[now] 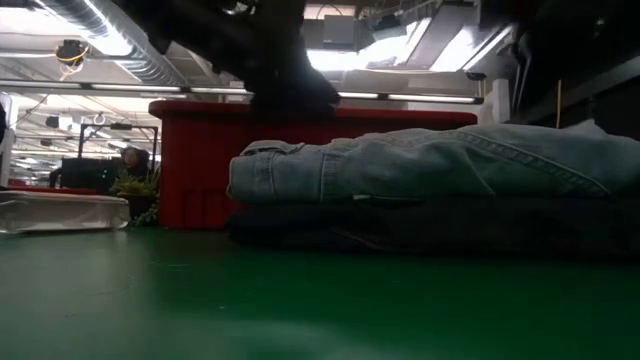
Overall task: Fold laundry
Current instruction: Stack the light blue jeans on top of the dark blue jeans, then fold the green shirt
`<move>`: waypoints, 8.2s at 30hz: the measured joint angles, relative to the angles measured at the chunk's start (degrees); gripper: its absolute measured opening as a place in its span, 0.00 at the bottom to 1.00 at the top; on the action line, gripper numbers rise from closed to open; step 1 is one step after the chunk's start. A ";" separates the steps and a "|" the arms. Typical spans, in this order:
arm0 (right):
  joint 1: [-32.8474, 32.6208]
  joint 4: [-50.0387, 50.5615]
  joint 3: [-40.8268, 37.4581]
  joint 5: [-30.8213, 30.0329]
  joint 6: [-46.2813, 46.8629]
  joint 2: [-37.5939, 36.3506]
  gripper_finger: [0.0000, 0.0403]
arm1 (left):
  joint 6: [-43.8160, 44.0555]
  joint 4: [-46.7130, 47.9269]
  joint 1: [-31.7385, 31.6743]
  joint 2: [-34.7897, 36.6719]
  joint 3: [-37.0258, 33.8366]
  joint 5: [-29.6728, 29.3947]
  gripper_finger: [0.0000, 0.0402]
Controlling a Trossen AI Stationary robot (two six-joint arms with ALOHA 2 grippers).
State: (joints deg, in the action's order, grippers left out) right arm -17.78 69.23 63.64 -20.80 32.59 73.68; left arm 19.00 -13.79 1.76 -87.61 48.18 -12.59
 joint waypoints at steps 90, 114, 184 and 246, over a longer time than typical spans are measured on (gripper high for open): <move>13.33 -14.16 -15.06 -5.92 -8.62 17.04 0.31 | 2.03 -7.39 -6.98 -22.75 0.63 -13.82 0.31; 13.25 -4.86 -9.51 -3.41 -9.78 17.33 0.31 | 0.31 -3.79 -6.58 -17.30 -0.01 -12.71 0.31; -4.56 13.75 30.63 -19.30 -17.81 30.67 0.31 | -3.15 0.50 10.27 5.06 0.20 -6.32 0.31; 26.05 -12.61 36.85 -1.00 -61.43 22.30 0.31 | -38.30 21.78 -49.06 -10.84 34.70 2.31 0.31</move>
State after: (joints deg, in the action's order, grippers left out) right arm 8.27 56.62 100.49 -21.80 -28.84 95.98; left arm -19.29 7.99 -47.30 -98.45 82.88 -10.28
